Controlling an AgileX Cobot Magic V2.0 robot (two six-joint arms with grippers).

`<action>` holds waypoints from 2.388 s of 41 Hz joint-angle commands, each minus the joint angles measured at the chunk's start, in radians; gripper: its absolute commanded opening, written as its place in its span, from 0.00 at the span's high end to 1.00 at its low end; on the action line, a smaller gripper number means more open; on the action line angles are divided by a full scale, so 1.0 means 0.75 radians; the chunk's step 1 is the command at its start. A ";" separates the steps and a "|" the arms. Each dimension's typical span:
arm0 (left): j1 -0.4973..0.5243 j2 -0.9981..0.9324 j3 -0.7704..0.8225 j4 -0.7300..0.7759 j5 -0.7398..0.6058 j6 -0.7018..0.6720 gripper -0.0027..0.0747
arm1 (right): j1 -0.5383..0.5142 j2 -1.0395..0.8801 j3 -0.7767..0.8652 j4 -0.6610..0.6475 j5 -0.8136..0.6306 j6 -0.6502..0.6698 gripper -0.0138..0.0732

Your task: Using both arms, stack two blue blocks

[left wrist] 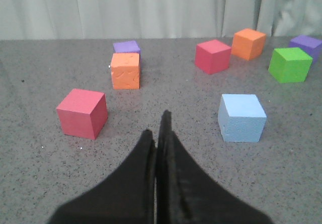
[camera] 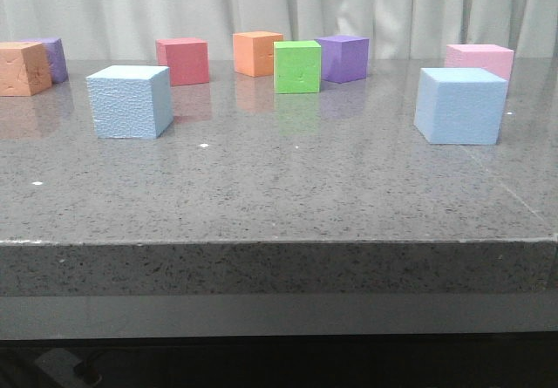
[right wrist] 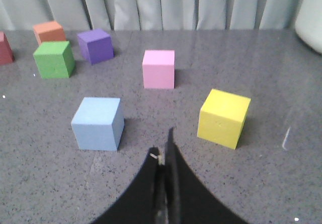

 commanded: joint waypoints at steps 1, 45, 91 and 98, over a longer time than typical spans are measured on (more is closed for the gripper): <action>-0.009 0.064 -0.045 -0.014 -0.090 0.001 0.99 | -0.001 0.078 -0.047 0.007 -0.088 -0.015 0.92; -0.009 0.105 -0.045 0.032 -0.147 -0.079 0.23 | -0.003 0.129 -0.040 0.027 -0.127 -0.015 0.13; -0.009 0.105 -0.045 0.032 -0.147 -0.079 0.52 | 0.017 0.772 -0.563 0.793 0.453 -0.620 0.14; -0.009 0.105 -0.045 0.032 -0.147 -0.079 0.52 | 0.160 0.909 -0.700 0.724 0.423 -0.542 0.14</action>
